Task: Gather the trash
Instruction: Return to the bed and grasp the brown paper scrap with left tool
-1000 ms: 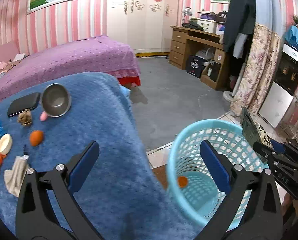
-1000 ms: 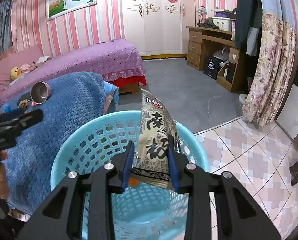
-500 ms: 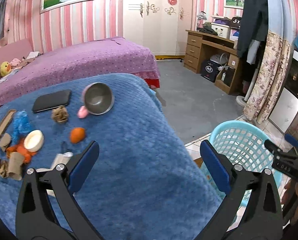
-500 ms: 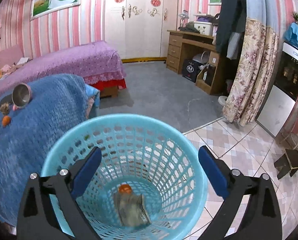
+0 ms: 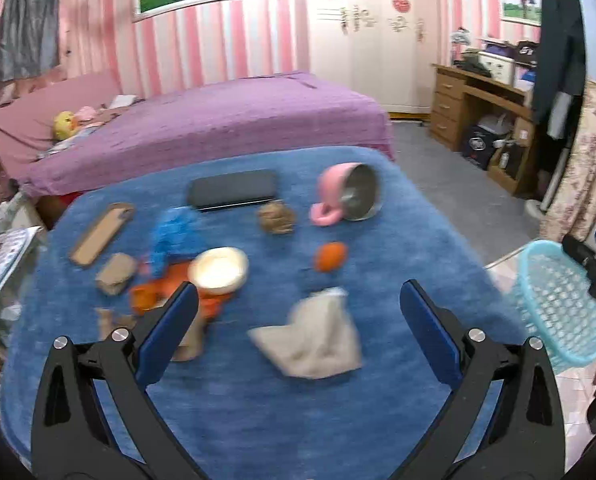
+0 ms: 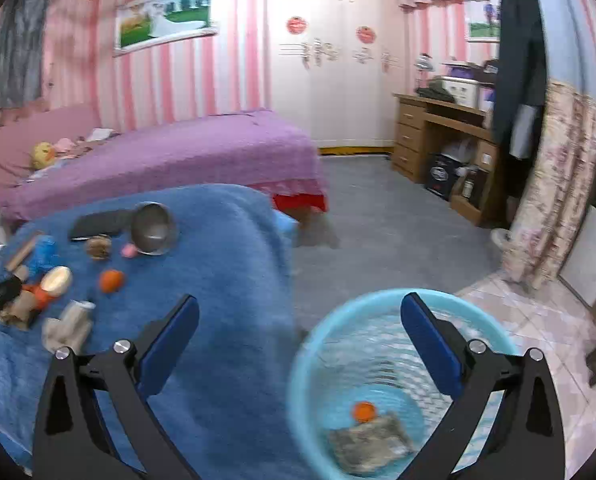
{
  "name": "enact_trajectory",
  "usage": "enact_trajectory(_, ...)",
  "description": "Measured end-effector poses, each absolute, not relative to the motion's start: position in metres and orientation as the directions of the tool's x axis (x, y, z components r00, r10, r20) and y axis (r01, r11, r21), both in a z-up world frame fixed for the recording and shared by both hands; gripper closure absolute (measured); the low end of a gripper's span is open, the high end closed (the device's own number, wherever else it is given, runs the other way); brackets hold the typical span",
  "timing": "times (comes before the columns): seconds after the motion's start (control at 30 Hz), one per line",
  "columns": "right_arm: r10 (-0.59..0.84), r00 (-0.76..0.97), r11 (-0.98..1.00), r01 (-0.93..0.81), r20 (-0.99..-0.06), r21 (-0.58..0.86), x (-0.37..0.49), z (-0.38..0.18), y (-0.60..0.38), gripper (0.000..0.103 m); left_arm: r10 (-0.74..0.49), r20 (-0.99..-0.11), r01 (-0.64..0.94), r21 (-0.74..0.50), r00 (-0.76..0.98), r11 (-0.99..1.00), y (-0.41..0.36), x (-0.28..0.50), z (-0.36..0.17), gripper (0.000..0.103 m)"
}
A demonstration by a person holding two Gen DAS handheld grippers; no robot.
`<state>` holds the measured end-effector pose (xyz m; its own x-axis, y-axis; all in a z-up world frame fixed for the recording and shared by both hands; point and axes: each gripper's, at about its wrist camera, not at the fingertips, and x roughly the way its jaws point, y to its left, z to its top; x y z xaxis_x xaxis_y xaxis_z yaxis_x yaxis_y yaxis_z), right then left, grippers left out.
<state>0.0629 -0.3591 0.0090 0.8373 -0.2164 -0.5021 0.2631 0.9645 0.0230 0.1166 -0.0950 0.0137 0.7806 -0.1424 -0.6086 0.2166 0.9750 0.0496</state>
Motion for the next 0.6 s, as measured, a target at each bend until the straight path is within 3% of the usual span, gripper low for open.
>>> enact_trajectory(0.33,-0.097,0.847,0.988,0.146,-0.522,0.052,0.113,-0.004,-0.266,0.004,-0.054,-0.633,0.063,-0.008,0.773,0.998,0.019,0.144,-0.015,0.006)
enact_trajectory(0.6,-0.044,0.807,0.992,0.104,-0.589,0.067,0.134,-0.041,-0.236,0.004,-0.04,-0.676,0.048,-0.006,0.735,0.999,0.052,0.158,-0.058,0.006)
